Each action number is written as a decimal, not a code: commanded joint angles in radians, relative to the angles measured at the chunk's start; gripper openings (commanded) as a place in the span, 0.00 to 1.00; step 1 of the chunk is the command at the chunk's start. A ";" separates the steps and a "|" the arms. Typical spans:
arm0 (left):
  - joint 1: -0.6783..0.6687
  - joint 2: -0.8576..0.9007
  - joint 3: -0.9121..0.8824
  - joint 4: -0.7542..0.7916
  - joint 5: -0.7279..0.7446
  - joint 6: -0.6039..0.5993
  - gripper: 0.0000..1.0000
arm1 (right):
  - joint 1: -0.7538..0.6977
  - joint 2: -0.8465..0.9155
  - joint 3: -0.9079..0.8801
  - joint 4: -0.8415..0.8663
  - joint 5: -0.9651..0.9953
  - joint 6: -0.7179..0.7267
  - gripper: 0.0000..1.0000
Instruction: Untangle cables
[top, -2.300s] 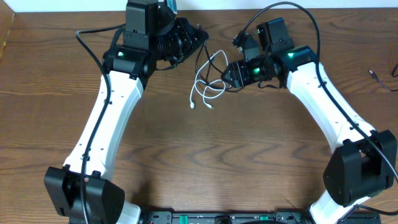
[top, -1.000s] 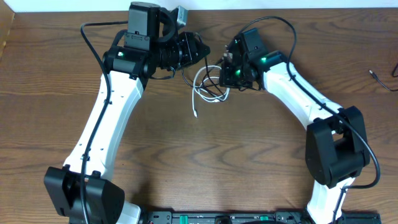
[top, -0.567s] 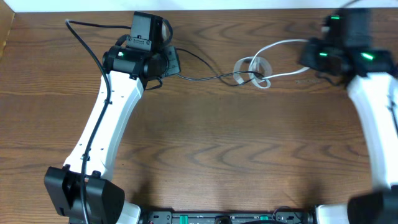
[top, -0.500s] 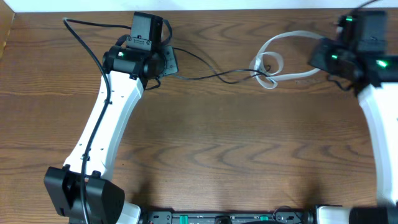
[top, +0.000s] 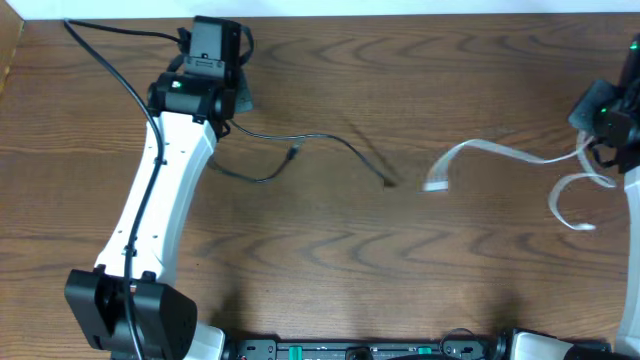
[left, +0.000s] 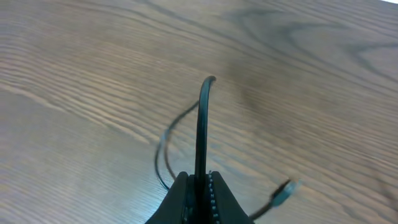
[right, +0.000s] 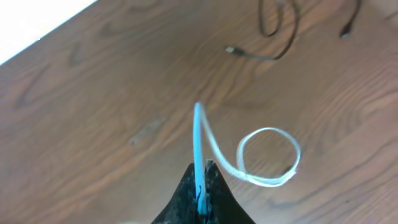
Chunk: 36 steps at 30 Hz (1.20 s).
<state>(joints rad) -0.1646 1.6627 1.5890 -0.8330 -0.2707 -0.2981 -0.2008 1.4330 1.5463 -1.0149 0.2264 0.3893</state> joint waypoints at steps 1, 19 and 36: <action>0.007 0.002 -0.006 0.000 -0.030 0.026 0.08 | -0.055 -0.010 0.024 0.020 0.026 -0.010 0.01; 0.007 0.002 -0.006 0.000 0.011 0.036 0.08 | -0.491 0.021 0.224 0.016 -0.106 0.000 0.01; -0.045 0.002 -0.006 0.012 0.330 0.052 0.07 | -0.583 0.309 0.224 0.156 -0.106 0.025 0.35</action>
<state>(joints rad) -0.1818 1.6627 1.5890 -0.8249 -0.0303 -0.2745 -0.7826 1.7103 1.7569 -0.8555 0.1230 0.4065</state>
